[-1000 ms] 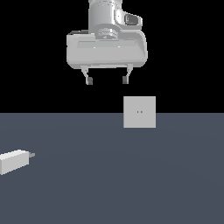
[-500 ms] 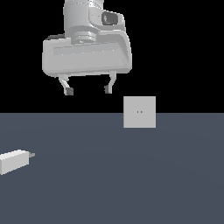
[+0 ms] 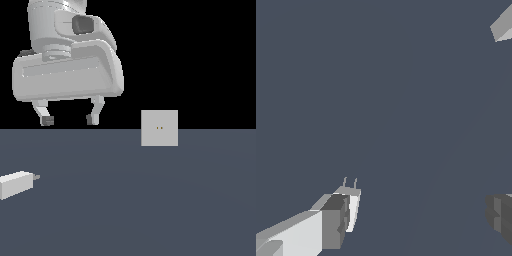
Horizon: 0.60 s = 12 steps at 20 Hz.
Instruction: Plug the charger into the wall socket.
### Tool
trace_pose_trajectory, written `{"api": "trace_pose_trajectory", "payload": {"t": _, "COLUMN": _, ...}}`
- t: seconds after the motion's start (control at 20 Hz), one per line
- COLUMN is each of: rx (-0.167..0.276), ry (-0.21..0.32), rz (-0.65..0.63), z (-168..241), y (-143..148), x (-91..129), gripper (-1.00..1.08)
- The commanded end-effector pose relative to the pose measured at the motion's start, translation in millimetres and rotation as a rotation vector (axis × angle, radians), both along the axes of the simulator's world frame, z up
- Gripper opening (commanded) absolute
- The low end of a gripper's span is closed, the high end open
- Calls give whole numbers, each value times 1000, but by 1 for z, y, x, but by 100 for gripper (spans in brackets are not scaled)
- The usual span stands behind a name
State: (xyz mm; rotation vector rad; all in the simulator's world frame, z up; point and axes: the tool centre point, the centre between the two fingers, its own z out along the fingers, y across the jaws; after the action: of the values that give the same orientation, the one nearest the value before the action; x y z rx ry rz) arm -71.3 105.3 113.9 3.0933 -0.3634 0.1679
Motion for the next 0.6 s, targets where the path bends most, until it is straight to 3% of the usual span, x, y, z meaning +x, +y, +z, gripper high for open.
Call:
{"api": "trace_pose_trajectory", "payload": {"t": 0.0, "rx": 1, "ry": -7, "rz": -26, "z": -8, "y": 12, "x": -6, "gripper": 100}}
{"api": "trace_pose_trajectory", "payload": {"t": 0.55, "rx": 0, "ry": -29, "rz": -119, "z": -40, "y": 58, "x": -23, "gripper": 100}}
